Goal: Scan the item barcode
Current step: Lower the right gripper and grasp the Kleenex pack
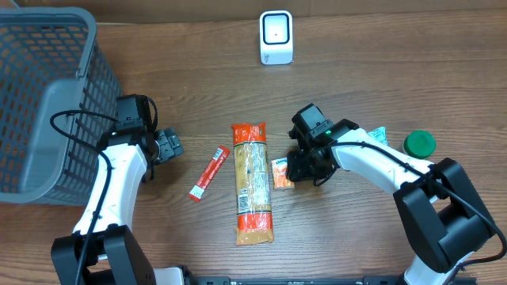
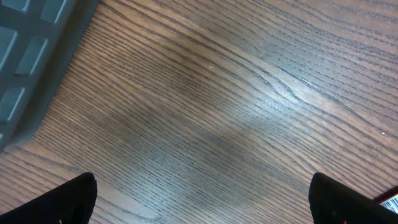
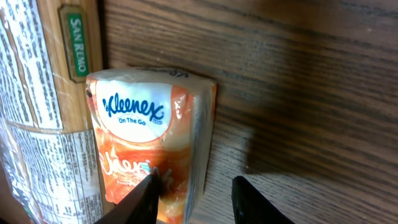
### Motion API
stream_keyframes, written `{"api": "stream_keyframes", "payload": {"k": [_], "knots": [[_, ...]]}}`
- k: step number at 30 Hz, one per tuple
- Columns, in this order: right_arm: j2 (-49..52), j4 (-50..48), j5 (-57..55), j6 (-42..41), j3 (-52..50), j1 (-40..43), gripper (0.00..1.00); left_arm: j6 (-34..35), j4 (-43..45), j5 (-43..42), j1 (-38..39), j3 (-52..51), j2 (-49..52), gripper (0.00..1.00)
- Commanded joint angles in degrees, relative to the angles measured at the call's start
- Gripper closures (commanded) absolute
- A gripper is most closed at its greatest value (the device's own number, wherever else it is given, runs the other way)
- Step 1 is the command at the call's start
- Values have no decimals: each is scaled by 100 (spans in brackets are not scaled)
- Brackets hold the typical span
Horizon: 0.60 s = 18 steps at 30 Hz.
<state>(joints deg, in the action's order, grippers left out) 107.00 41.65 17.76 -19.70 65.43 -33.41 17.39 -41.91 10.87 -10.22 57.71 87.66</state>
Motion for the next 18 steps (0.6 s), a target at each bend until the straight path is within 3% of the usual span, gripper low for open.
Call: {"api": "stream_keyframes", "payload": {"k": [1, 18], "knots": [[-57, -98, 59, -284, -57, -33, 61, -50, 20, -39, 15, 105, -24, 0], [-350, -282, 332, -109, 33, 17, 60, -50, 20, -39, 15, 105, -24, 0]]}}
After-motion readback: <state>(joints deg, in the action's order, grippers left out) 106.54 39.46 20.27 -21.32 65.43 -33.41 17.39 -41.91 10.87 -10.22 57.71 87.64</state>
